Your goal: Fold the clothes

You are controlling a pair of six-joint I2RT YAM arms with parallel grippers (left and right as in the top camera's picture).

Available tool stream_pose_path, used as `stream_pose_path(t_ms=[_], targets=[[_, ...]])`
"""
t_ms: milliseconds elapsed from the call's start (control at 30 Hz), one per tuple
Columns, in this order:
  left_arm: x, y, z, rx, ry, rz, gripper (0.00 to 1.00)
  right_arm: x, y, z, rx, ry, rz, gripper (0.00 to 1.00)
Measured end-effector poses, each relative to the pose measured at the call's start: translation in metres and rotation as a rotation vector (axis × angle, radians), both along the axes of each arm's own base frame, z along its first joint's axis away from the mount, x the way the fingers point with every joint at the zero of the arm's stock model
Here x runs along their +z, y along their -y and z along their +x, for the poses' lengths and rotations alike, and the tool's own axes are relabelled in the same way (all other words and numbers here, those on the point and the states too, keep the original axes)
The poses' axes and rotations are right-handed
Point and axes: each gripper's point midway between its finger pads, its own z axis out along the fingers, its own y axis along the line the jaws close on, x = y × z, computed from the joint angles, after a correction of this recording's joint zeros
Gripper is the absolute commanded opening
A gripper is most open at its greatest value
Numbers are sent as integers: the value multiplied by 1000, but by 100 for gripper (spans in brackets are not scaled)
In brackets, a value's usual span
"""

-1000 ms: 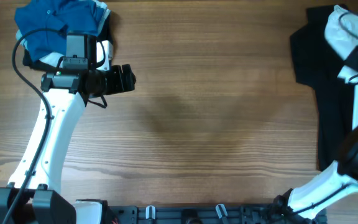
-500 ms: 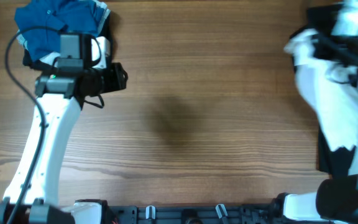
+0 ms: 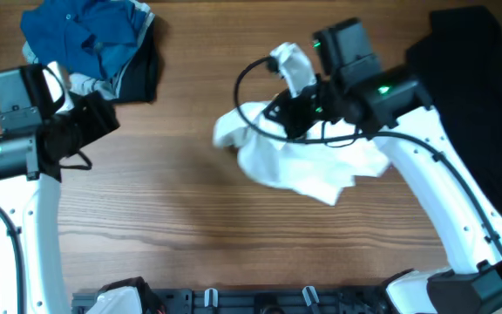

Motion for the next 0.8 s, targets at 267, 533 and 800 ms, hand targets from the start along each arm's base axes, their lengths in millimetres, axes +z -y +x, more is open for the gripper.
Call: stream_pose_path(t_ms=[267, 533, 800], targets=[[-9, 13, -11, -53, -63, 1, 84, 10, 29, 40, -115, 87, 17, 4], [-14, 92, -9, -317, -71, 7, 89, 11, 91, 113, -324, 177, 61, 80], [-72, 159, 21, -536, -119, 32, 98, -34, 117, 119, -384, 34, 9, 80]])
